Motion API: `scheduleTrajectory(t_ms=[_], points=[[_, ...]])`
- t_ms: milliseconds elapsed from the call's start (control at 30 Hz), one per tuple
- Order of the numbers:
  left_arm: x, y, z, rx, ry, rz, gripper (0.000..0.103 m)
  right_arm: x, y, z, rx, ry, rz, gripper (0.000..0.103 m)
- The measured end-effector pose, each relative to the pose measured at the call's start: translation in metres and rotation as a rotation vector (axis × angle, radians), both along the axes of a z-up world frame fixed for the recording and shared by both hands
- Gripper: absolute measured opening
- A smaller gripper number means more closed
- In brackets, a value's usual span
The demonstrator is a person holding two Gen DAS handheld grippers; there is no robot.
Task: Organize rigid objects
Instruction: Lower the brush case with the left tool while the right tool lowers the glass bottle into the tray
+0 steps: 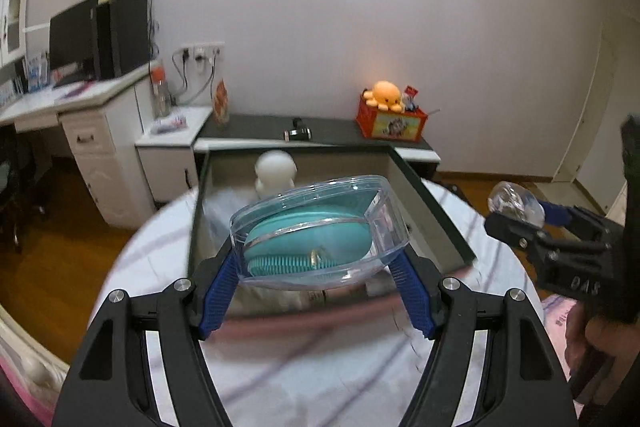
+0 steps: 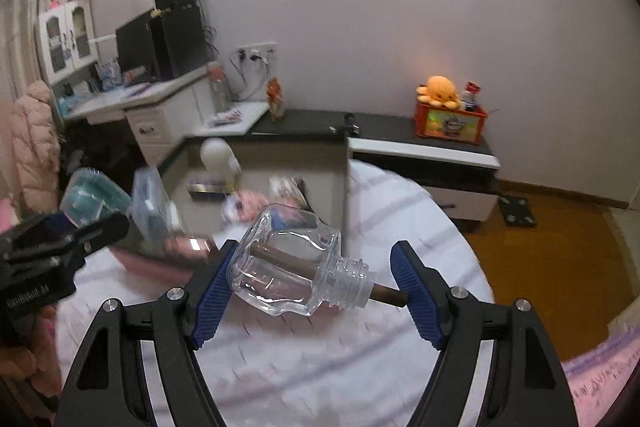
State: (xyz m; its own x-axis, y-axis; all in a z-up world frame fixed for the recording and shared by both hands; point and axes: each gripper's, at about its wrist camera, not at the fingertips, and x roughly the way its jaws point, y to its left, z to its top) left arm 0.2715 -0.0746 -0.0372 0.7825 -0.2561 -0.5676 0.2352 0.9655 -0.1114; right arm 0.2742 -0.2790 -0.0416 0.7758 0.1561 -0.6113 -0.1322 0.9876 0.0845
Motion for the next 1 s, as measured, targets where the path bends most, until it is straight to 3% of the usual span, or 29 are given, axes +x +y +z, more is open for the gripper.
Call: scheduleTrajectory(t_ms=[167, 400, 733, 1000], points=[[0.044, 0.008, 0.01, -0.013, 0.019, -0.004, 0.073, 0.054, 0.009, 0.007, 0.083, 0.041, 0.048, 0.077], [0.081, 0.001, 0.0, 0.009, 0.047, -0.012, 0.073, 0.11, 0.01, -0.011, 0.13, 0.12, 0.025, 0.077], [0.109, -0.009, -0.029, 0.044, 0.105, -0.013, 0.073, 0.143, 0.015, -0.042, 0.176, 0.199, 0.024, 0.077], [0.117, -0.019, -0.043, 0.129, 0.122, 0.007, 0.077, 0.155, 0.015, -0.053, 0.197, 0.242, 0.022, 0.077]])
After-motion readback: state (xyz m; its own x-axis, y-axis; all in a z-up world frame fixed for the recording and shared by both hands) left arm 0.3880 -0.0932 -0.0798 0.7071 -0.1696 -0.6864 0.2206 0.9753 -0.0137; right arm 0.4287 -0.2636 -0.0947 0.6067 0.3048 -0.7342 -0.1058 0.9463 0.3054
